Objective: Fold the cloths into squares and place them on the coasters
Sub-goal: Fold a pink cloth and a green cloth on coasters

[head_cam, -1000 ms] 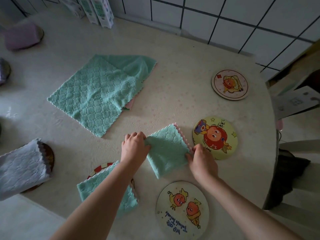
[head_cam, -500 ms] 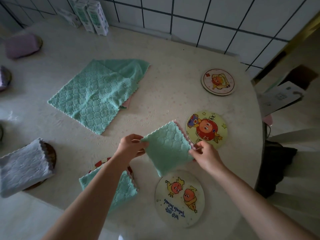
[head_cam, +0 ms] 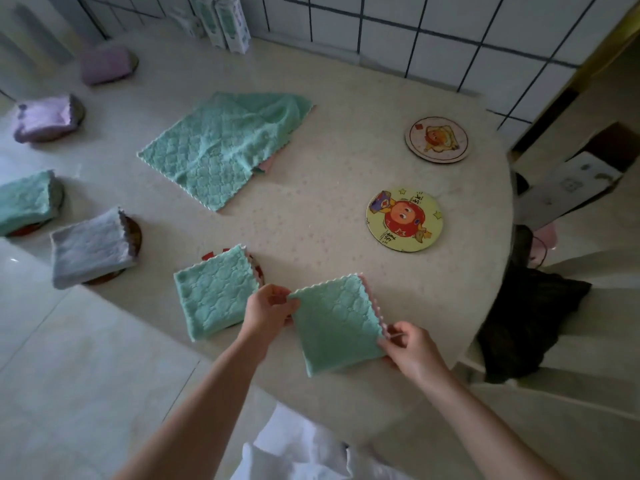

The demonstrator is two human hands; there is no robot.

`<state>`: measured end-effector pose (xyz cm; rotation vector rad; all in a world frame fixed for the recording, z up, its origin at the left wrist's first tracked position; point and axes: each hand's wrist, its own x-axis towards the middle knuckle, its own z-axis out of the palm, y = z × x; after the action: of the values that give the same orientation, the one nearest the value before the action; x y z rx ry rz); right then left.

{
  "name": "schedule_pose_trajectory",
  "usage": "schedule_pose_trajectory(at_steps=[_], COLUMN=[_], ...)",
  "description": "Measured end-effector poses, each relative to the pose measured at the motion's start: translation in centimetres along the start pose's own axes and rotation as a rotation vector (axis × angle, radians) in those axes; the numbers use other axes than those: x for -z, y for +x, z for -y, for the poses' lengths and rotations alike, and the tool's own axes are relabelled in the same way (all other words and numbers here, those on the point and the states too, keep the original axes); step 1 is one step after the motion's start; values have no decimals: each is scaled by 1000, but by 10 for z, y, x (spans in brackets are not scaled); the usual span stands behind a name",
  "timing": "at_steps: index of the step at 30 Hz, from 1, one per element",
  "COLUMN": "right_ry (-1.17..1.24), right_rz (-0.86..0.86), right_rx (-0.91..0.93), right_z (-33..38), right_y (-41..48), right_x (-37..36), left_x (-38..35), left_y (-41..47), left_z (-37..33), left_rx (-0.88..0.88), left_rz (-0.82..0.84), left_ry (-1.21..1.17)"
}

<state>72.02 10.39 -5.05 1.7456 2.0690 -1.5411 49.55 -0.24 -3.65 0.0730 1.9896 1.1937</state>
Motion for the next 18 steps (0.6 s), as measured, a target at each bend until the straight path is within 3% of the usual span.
schedule_pose_trajectory(at_steps=[5, 11, 18], right_ry=[-94, -275, -517], right_rz=[-40, -30, -110], right_rx=[23, 71, 281], right_z=[-4, 3, 48], right_y=[-8, -6, 16], right_x=[1, 7, 24], left_x=[-4, 5, 22], left_y=[-7, -13, 8], left_z=[20, 19, -11], left_rx=[-20, -222, -377], left_rz=[-91, -200, -202], left_ry=[82, 454, 551])
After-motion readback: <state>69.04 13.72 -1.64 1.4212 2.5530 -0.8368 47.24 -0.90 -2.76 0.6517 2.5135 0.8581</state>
